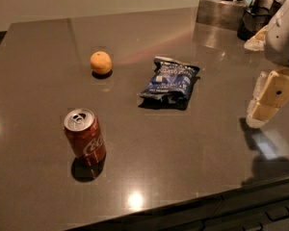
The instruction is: Move coke can near blue chip bag
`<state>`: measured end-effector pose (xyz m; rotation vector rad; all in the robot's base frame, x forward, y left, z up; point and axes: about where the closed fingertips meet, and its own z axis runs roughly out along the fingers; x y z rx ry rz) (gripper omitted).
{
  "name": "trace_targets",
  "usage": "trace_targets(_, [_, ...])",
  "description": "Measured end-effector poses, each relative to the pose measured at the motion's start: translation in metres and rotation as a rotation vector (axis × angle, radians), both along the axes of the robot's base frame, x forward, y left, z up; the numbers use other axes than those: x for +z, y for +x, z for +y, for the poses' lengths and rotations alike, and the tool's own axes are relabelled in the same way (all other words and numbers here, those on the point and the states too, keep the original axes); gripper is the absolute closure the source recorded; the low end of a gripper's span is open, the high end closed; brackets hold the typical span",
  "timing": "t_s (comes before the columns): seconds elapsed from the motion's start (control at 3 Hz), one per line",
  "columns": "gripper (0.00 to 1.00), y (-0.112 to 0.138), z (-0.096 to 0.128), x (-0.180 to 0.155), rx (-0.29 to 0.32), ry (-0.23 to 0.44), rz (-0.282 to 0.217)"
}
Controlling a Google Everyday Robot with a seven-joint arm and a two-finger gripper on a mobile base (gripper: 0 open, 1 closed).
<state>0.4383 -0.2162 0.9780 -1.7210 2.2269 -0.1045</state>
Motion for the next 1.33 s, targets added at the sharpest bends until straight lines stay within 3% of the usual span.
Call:
trace_targets(0.33, [0.0,0.0,0.0,0.0,0.0,0.0,0.0])
trace_targets(1.33, [0.0,0.0,0.063,-0.042,0.068,0.369,-0.021])
